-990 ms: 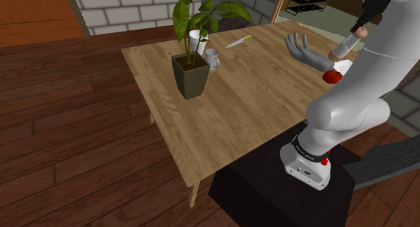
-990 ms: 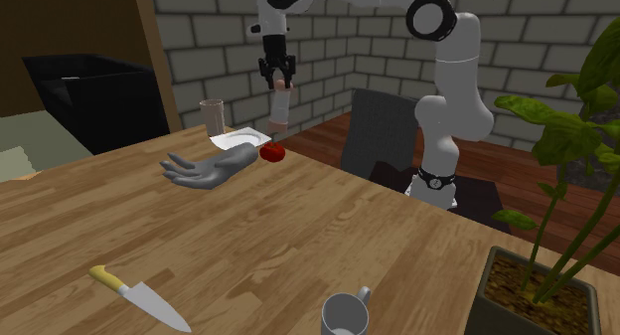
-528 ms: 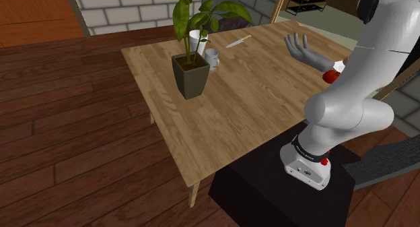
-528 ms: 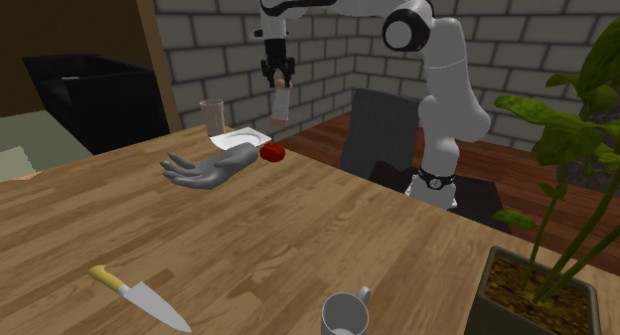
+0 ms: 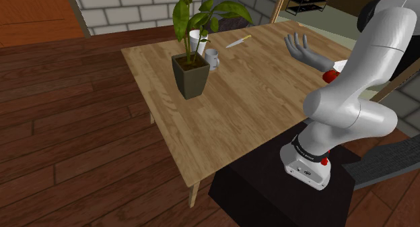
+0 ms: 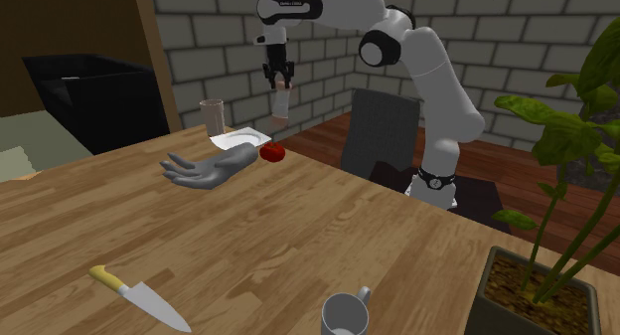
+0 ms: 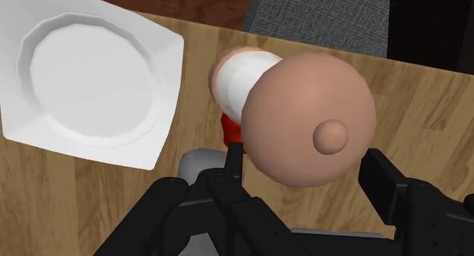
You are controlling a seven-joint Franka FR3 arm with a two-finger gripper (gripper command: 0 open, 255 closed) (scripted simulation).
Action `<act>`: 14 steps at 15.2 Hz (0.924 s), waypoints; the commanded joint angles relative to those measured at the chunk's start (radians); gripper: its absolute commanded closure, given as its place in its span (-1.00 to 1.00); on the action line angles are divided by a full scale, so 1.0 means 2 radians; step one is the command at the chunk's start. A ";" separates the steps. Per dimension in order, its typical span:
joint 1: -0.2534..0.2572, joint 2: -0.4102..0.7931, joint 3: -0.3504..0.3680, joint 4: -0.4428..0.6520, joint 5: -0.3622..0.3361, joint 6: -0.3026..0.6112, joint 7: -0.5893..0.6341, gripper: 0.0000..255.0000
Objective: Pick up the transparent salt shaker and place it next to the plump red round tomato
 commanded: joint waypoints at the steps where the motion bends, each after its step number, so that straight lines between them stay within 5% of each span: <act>1: -0.002 0.003 0.000 -0.009 0.001 0.010 -0.006 1.00; 14: 0.027 0.002 0.001 -0.106 0.003 0.097 -0.023 1.00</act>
